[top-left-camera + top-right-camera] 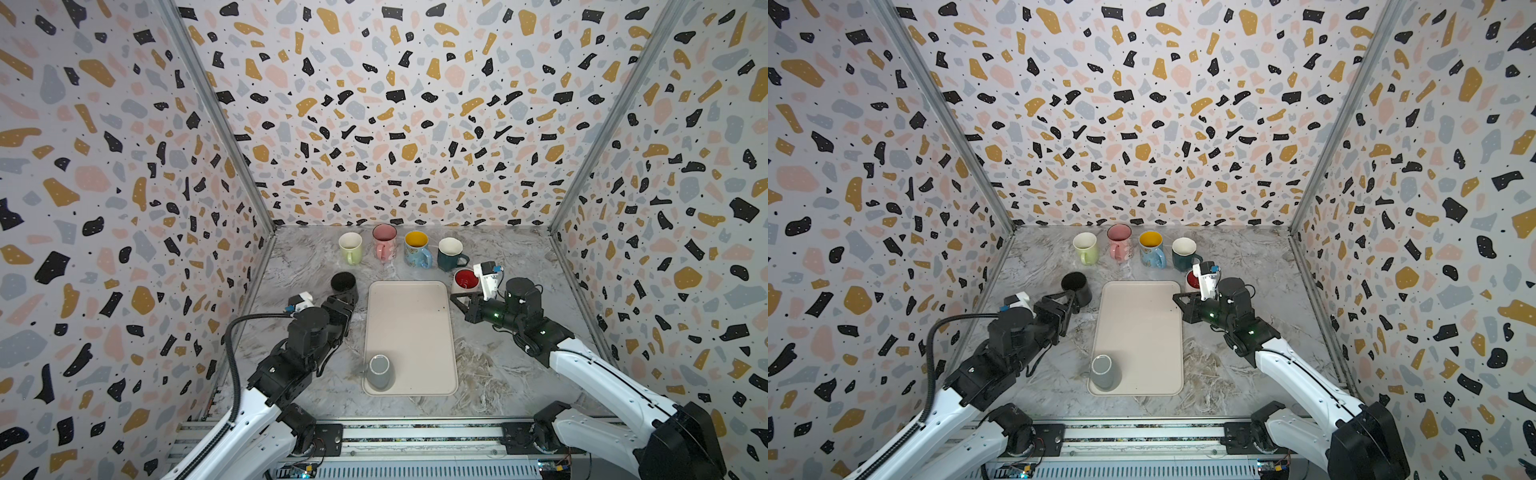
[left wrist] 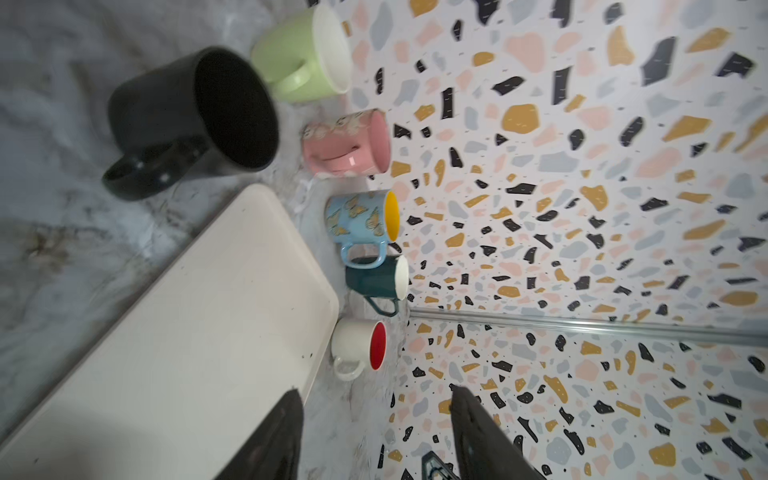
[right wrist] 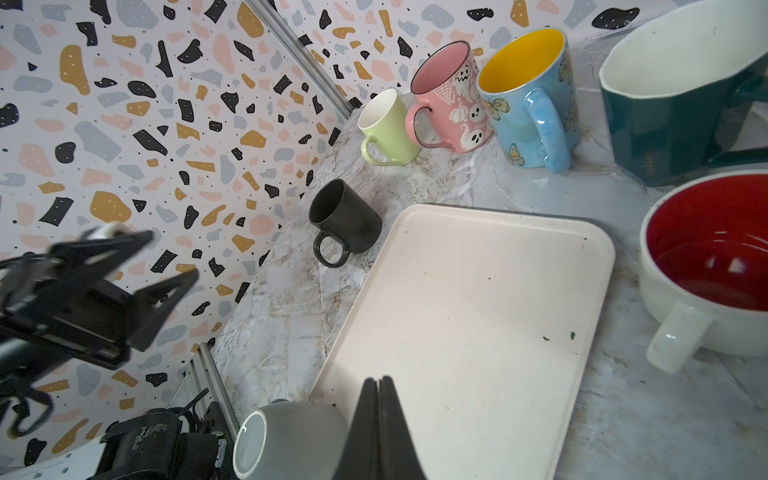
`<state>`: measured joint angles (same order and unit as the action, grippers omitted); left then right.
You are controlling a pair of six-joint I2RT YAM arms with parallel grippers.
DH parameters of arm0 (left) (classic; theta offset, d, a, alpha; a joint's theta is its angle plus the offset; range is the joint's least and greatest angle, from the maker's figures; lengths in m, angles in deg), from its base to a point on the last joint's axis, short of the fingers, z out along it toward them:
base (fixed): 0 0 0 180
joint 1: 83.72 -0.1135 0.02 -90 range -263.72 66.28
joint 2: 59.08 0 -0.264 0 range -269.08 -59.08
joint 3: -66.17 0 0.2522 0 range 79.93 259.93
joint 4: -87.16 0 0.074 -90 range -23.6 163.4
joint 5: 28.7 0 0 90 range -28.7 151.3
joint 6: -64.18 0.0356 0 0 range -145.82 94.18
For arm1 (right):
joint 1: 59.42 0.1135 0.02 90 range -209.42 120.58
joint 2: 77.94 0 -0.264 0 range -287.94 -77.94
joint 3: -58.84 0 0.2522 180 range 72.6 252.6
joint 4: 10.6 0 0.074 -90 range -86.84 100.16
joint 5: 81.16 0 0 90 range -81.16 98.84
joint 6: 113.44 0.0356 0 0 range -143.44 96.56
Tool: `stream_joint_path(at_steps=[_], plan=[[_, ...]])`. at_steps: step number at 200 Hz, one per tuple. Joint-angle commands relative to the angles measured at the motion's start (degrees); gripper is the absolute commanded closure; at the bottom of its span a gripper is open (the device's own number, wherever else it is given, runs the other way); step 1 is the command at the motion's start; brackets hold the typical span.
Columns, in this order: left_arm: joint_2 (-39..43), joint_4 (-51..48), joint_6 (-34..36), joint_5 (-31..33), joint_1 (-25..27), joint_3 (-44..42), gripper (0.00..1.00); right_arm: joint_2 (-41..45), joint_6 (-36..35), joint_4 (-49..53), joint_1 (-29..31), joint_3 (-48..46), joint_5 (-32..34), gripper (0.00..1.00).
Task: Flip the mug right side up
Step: 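Withdraw the left gripper toward the grey mug on the tray, then grasp the upside-down grey mug's handle with the left gripper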
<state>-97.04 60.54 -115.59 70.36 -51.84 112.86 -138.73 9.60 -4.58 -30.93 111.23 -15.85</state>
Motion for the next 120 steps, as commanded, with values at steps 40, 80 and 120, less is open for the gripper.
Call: stream_joint_path(at_steps=[40,80,120], plan=[[3.2,-10.1,-17.7,-6.2,-0.6,-0.2,0.28,-1.1,-0.1,-0.3,-0.3,2.1,-1.0,0.97],[-0.6,-21.5,-23.3,-11.4,-0.6,0.7,0.28,-3.3,0.2,0.1,-0.3,3.5,-1.7,0.97],[-2.3,-25.4,-25.6,-15.4,-0.6,-1.4,0.29,-4.2,0.1,0.4,-0.4,4.3,-1.4,0.98]])
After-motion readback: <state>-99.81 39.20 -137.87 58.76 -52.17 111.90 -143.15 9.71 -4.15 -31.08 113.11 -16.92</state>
